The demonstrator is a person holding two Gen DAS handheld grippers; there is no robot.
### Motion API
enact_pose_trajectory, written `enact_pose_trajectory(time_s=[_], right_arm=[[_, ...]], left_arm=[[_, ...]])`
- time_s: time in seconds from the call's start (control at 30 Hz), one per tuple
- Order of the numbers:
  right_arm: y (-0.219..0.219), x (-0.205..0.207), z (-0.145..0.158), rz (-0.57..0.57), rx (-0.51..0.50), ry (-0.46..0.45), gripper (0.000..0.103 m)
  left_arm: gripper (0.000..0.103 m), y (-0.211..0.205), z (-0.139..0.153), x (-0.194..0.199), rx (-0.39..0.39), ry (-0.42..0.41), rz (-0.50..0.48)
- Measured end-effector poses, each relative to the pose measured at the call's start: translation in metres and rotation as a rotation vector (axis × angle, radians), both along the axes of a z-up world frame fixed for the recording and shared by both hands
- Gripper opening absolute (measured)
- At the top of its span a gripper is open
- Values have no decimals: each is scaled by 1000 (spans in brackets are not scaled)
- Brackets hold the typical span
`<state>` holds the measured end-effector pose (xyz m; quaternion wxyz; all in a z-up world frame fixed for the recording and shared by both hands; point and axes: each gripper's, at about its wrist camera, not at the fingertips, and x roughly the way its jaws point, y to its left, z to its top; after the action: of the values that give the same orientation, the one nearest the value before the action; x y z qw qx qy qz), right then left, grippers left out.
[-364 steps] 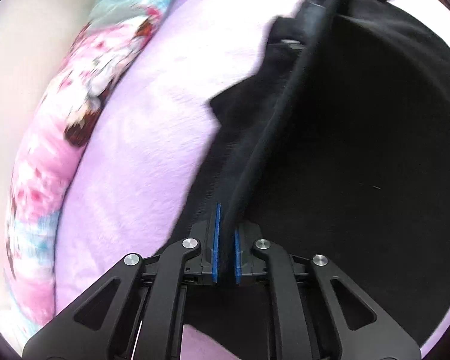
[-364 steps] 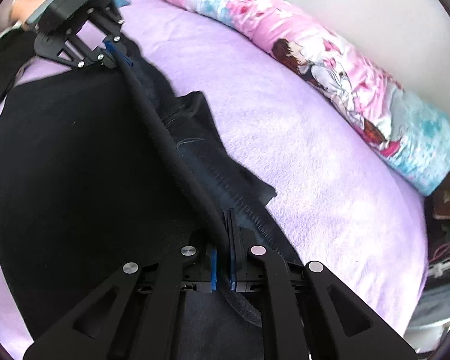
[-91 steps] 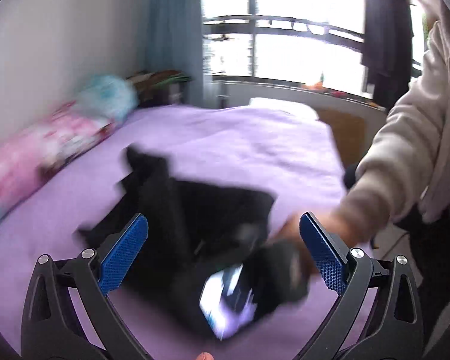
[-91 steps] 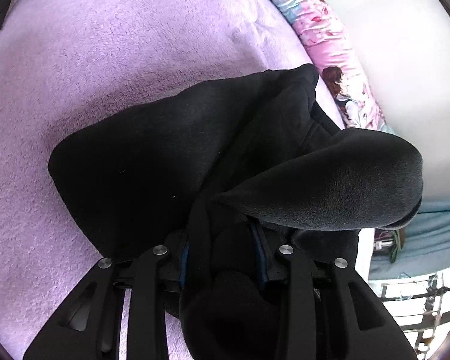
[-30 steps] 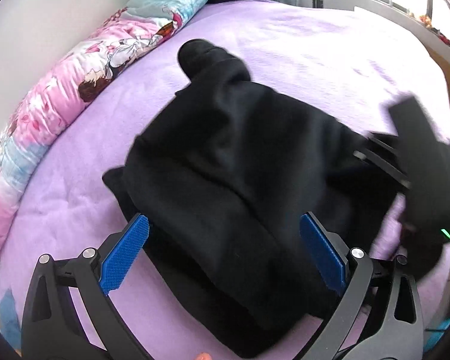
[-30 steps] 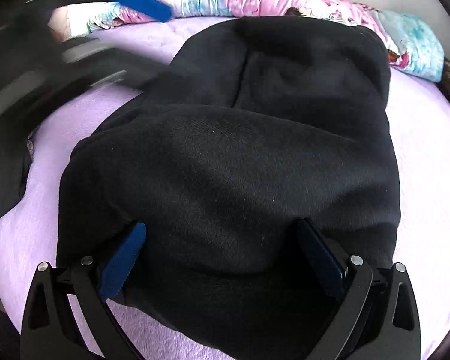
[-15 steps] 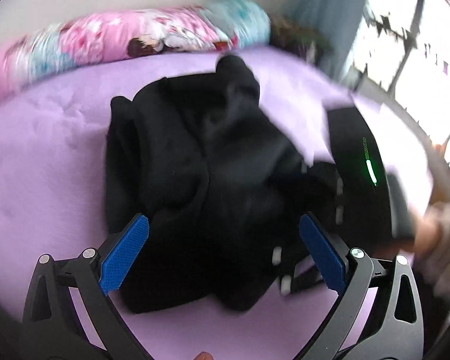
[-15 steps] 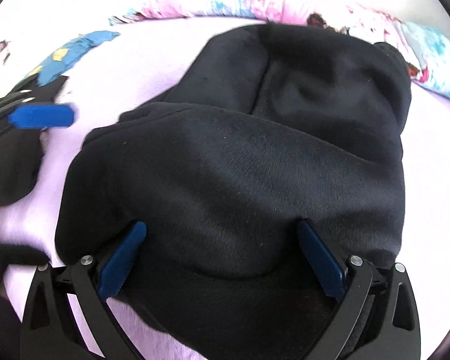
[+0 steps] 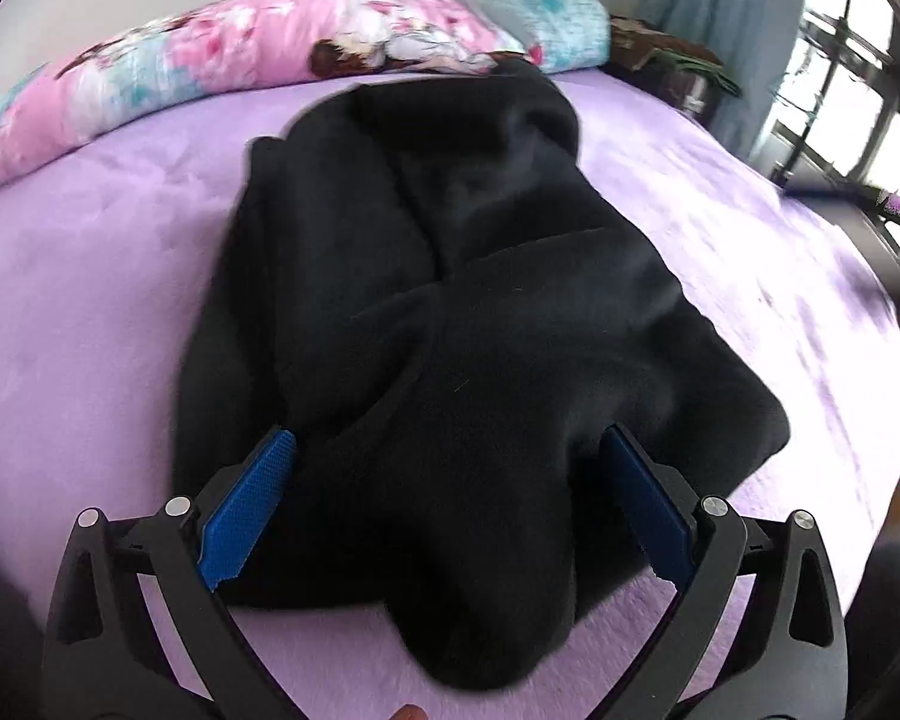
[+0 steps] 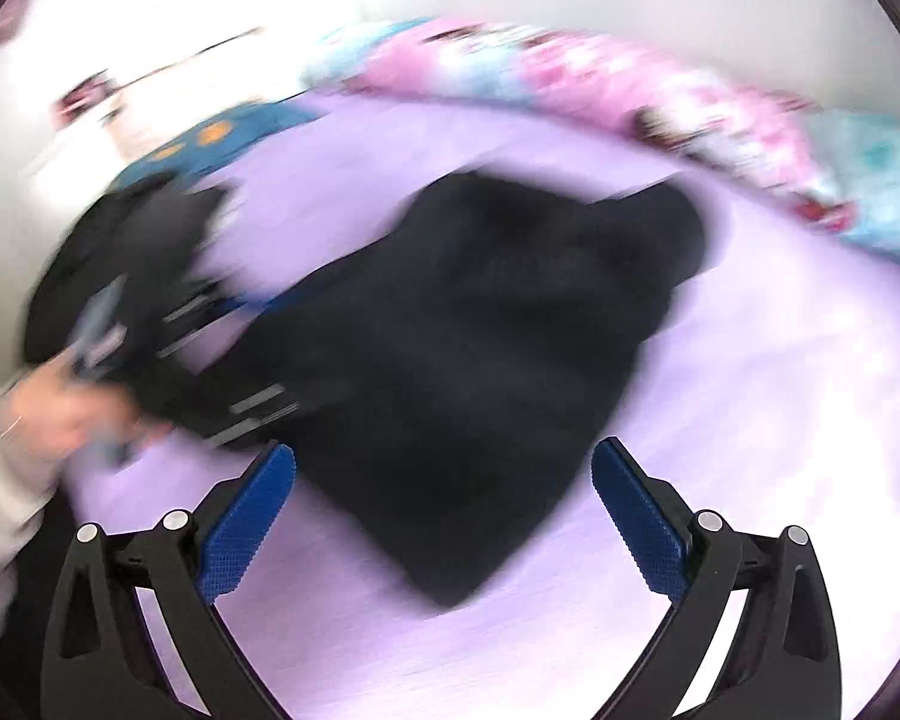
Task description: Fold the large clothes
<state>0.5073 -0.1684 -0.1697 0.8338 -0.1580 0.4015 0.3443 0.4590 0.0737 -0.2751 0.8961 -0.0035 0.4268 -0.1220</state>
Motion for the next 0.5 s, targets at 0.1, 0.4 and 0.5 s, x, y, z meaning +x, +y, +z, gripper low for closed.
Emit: enact_pose_trajectory(time_s=[0.1, 0.4, 0.5], right_arm=[[12, 67, 12, 27, -76, -59, 97], [69, 163, -42, 267, -310, -47, 71], [78, 173, -56, 282, -338, -43, 69]], left_arm=[[97, 8, 15, -20, -96, 9, -1], [97, -22, -25, -42, -206, 68, -6], [97, -14, -35, -30, -320, 81, 71]])
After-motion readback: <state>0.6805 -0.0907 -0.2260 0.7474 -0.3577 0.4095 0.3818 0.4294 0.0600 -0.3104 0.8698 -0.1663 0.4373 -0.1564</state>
